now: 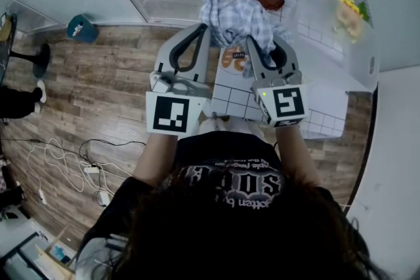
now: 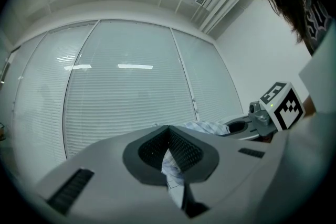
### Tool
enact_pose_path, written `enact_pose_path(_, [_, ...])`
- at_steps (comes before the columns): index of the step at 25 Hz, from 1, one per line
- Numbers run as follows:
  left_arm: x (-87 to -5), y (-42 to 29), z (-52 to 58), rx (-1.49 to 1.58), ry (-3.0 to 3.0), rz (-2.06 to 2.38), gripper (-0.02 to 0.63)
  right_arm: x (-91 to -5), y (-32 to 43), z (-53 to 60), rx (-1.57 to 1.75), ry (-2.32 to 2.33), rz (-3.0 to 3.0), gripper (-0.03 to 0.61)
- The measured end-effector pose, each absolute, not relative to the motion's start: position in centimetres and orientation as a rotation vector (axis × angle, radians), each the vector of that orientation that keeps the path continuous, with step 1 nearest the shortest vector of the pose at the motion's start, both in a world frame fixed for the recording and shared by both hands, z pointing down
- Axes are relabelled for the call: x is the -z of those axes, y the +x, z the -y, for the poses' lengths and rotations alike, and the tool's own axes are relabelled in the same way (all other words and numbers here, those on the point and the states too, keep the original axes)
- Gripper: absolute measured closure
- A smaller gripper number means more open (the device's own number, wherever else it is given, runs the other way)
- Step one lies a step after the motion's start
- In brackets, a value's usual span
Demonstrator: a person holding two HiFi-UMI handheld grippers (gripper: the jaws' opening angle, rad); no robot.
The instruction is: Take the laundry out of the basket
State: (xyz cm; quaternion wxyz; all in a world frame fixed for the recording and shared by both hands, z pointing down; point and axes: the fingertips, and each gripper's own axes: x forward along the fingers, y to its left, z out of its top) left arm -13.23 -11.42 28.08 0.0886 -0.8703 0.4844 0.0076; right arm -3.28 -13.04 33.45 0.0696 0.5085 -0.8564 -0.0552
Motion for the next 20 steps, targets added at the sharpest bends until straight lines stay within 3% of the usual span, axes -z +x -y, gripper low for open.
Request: enact_pose_path(20, [-28.0, -12.8, 11.3, -0.032, -2.589, -1.419, 0.612, -32.0, -3.1, 12.9, 0.175, 1.564, 2.605, 0.476])
